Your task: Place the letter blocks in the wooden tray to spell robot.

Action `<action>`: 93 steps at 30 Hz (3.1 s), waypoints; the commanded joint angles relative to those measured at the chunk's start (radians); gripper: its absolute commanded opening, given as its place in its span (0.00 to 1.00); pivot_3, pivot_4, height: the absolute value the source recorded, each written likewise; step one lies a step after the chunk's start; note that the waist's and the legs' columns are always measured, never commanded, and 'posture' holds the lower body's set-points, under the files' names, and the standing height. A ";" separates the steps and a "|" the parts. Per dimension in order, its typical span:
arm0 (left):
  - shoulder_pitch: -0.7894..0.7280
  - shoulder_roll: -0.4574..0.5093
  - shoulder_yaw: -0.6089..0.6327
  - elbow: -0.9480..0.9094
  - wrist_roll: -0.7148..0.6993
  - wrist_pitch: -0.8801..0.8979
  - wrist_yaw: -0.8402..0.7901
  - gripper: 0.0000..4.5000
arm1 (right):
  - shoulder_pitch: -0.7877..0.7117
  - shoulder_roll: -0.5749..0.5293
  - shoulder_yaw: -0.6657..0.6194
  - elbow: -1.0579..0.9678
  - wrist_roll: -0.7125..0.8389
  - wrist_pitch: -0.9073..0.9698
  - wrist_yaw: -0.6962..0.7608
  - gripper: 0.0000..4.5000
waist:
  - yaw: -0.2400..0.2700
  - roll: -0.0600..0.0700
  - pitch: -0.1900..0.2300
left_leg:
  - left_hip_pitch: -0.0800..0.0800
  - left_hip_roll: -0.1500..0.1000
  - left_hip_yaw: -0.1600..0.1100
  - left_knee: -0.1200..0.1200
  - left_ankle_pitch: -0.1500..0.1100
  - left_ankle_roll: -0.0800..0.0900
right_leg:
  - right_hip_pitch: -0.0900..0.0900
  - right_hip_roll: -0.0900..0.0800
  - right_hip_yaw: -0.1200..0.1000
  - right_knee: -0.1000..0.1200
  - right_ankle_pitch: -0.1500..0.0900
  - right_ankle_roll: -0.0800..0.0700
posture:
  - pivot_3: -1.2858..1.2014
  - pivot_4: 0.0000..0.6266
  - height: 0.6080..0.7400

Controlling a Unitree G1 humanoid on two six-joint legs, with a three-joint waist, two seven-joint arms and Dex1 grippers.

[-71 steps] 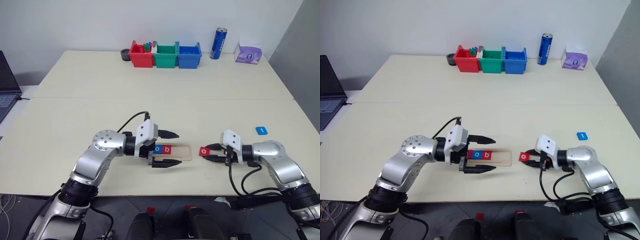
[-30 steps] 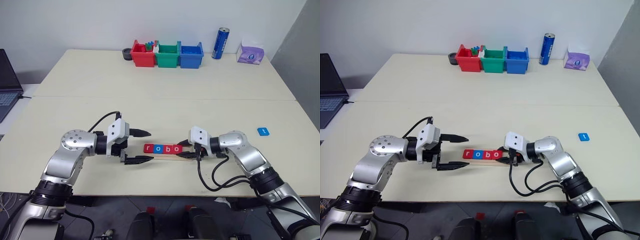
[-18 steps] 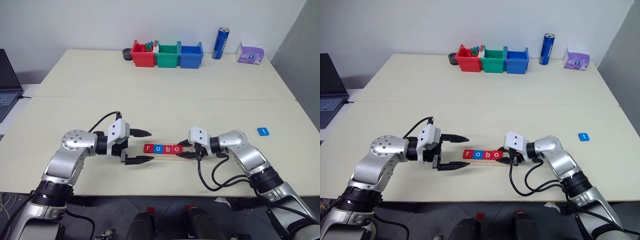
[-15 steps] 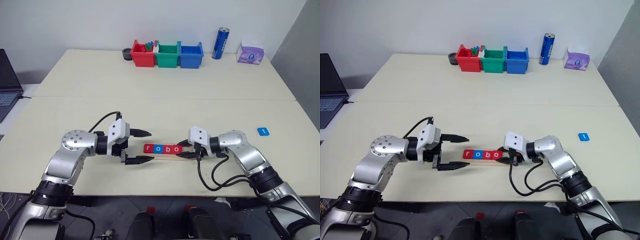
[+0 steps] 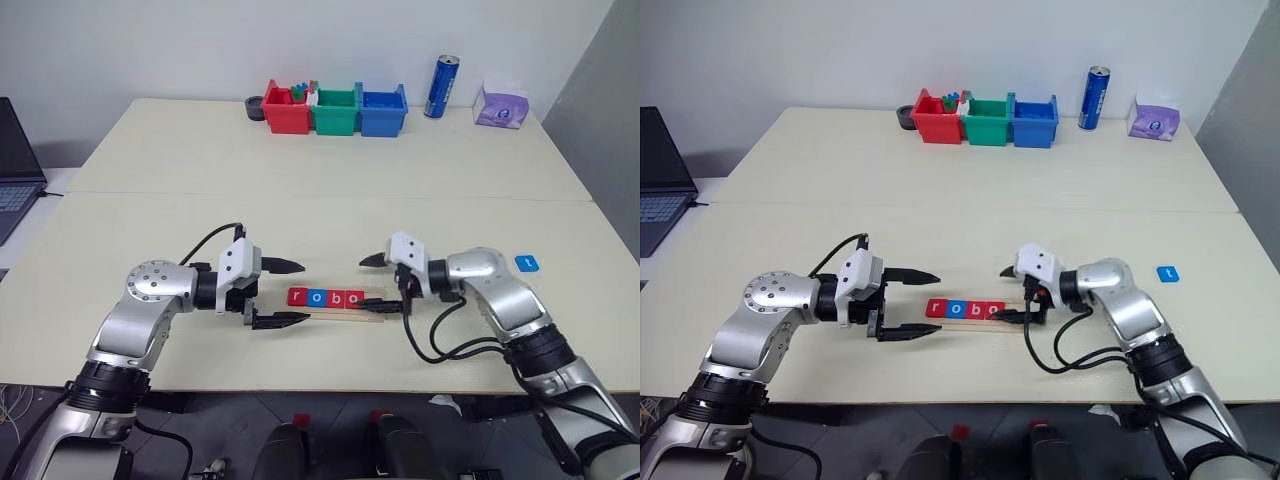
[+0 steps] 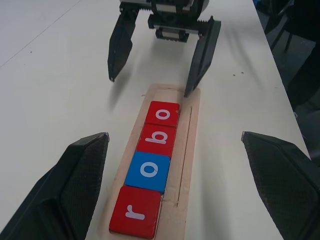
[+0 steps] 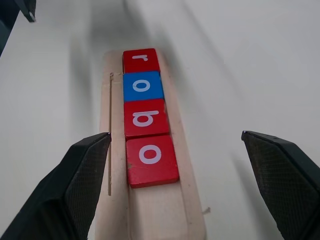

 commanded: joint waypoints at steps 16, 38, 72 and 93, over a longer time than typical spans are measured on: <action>0.012 -0.002 0.003 -0.021 -0.003 -0.026 -0.002 1.00 | 0.073 -0.002 0.021 -0.054 -0.017 -0.053 -0.032 0.00 | -0.002 0.000 0.000 | 0.000 0.000 0.000 0.000 0.000 0.000 | 0.000 0.000 0.000 0.000 0.000 0.000 | 0.52 0.24 1.00; 0.021 -0.005 0.001 -0.053 -0.008 -0.004 0.026 1.00 | 0.083 0.016 0.047 -0.056 -0.047 -0.075 -0.044 0.00 | -0.001 0.000 0.000 | 0.000 0.000 0.000 0.000 0.000 0.000 | 0.000 0.000 0.000 0.000 0.000 0.000 | 0.52 0.24 1.00; 0.034 0.008 0.014 -0.087 -0.011 0.025 0.050 1.00 | 0.051 0.039 0.043 0.004 -0.061 -0.103 -0.039 0.00 | -0.001 0.000 0.000 | 0.000 0.000 0.000 0.000 0.000 0.000 | 0.000 0.000 0.000 0.000 0.000 0.000 | 0.52 0.24 1.00; -0.103 -0.192 -0.099 -0.169 0.026 0.120 0.236 1.00 | 0.190 -0.093 -0.437 -0.188 0.009 0.279 -0.439 0.14 | 0.011 0.000 0.000 | -0.001 -0.002 -0.001 0.001 0.000 0.000 | 0.002 -0.001 0.001 0.000 0.000 0.000 | 0.52 0.24 1.00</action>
